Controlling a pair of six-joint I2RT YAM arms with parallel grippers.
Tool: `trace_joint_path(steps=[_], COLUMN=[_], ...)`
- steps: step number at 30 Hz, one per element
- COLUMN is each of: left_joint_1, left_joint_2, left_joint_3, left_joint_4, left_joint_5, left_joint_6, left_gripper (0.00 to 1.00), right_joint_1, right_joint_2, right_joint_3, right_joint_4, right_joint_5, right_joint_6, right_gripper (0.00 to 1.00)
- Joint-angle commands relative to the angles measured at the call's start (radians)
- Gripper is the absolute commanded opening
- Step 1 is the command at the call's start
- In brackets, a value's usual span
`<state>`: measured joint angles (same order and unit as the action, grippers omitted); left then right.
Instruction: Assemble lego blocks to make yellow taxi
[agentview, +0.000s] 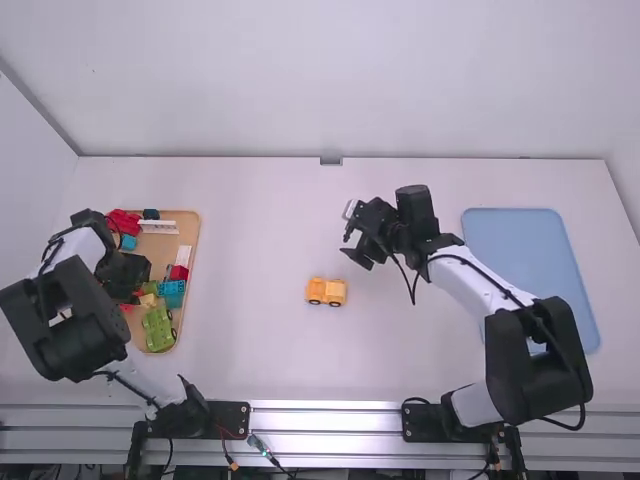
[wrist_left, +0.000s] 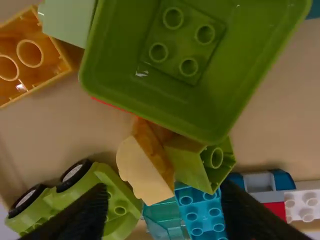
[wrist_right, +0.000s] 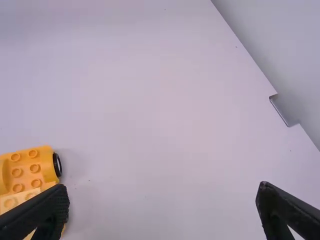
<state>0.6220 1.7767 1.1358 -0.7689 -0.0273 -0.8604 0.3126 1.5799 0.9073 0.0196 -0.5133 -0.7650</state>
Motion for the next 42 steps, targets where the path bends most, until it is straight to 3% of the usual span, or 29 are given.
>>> trace_joint_path(steps=[1, 3, 5, 14, 19, 42], left_joint_1=[0.005, 0.005, 0.005, 0.008, 0.001, 0.000], left_joint_2=[0.000, 0.000, 0.000, 0.000, 0.000, 0.000], left_joint_3=[-0.031, -0.037, -0.040, -0.053, -0.083, -0.116], left_joint_4=[0.001, 0.003, 0.002, 0.022, 0.056, 0.085], left_joint_5=[-0.018, -0.017, -0.016, -0.015, -0.005, 0.016], left_joint_6=[-0.006, -0.007, -0.006, -0.006, -0.015, -0.093], left_gripper=[0.53, 0.55, 0.49, 0.45, 0.36, 0.43], right_joint_1=[-0.005, -0.005, -0.005, -0.003, -0.005, -0.005], right_joint_2=[-0.002, -0.002, -0.002, -0.002, -0.002, -0.002], right_joint_3=[-0.006, -0.006, -0.006, -0.006, -0.006, -0.006], right_joint_4=[0.000, -0.001, -0.001, -0.003, -0.009, -0.024], right_joint_5=[-0.003, -0.002, -0.003, -0.005, -0.005, -0.005], right_joint_6=[0.010, 0.010, 0.010, 0.010, 0.010, 0.006], right_gripper=[0.99, 0.99, 0.99, 0.99, 0.99, 0.99])
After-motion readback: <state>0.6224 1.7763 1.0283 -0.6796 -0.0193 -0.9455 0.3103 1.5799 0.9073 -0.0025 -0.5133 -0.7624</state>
